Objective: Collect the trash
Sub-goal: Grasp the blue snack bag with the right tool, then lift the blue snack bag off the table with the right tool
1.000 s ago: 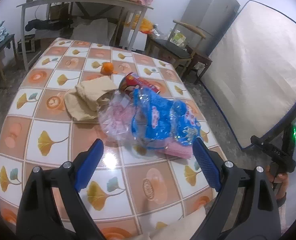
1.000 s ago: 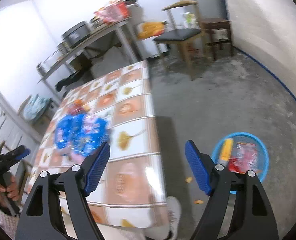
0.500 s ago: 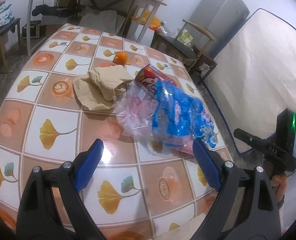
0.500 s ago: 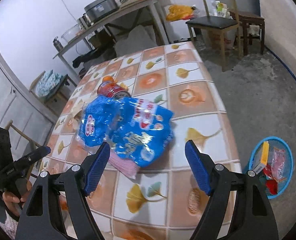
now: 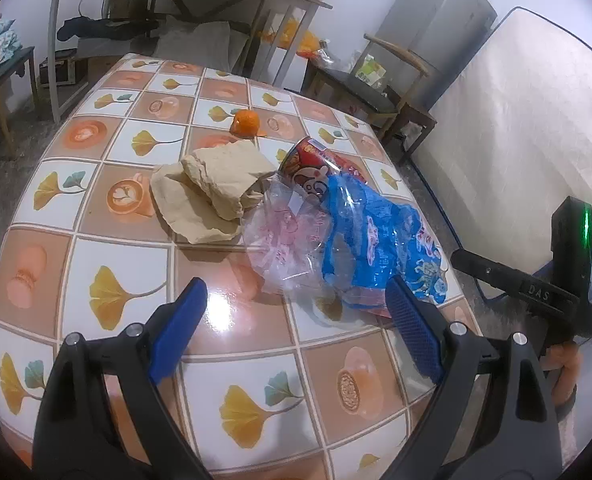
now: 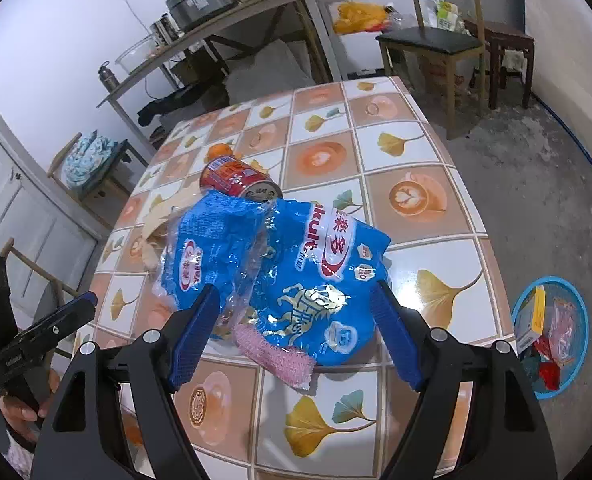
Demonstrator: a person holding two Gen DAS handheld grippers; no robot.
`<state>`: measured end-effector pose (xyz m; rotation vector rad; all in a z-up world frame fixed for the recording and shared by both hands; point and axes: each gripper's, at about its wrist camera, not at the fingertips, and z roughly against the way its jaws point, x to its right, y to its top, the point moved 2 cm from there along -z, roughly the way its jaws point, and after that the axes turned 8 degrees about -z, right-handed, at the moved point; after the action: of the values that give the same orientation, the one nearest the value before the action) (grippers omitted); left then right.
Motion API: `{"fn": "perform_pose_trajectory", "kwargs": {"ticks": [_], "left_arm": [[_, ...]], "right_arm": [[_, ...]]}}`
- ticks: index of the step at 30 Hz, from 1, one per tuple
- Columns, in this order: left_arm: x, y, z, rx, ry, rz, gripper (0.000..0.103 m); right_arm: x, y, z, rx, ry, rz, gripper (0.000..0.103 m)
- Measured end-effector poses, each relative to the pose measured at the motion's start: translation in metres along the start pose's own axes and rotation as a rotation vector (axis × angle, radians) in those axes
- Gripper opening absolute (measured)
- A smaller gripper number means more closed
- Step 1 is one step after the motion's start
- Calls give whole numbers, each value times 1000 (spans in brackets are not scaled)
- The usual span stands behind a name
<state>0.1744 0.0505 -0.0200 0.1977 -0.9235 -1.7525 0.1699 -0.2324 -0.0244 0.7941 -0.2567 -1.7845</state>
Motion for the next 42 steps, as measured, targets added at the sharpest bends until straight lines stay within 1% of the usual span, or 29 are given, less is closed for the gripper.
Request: {"fn": "perform_pose_trajectory", "kwargs": {"ticks": [4,8,12,15,19,23,28,33,34,36,39,41,42], "left_arm": [[-5,1,-2,-1,7,2,87],[-9,1,-6,-13,17,3,87],[-12,0,-7,-16,24,-6,87],[-15,-2,-8,-19,28,0,87],[-21,-4,-13,-33,16,25,87],[-22,-5,-19,-45,9,29,87],[-24,-5,-24,-51,-5,35,88],[-31,-4,-28,-58,-9,50,87],[-32,-4,-29,-60,-8,52,88],[-35,-4,-30,-63,-8,55,88],[-39,-5,-31,-65,-6,62,87],[-41,-6,-32,-66,-8,69,88],[-42,-6,-32,-66,-8,72,88]], "right_arm": [[-4,5,-7,-9,-19,-3,76],[-13,11,-13,4,-48,28,82],[-23,14,-17,13,-67,64,84],[-31,14,-27,0,-84,96,85],[-43,12,-42,-32,-92,133,85],[-53,10,-55,-49,-103,168,85],[-60,9,-76,-48,-161,207,85],[-59,7,-93,-55,-185,218,85],[-59,6,-95,-53,-190,221,83],[-61,4,-97,-44,-213,245,73],[-62,4,-98,-35,-237,266,63],[-62,4,-98,-32,-251,275,52],[-62,4,-98,-32,-253,279,50]]}}
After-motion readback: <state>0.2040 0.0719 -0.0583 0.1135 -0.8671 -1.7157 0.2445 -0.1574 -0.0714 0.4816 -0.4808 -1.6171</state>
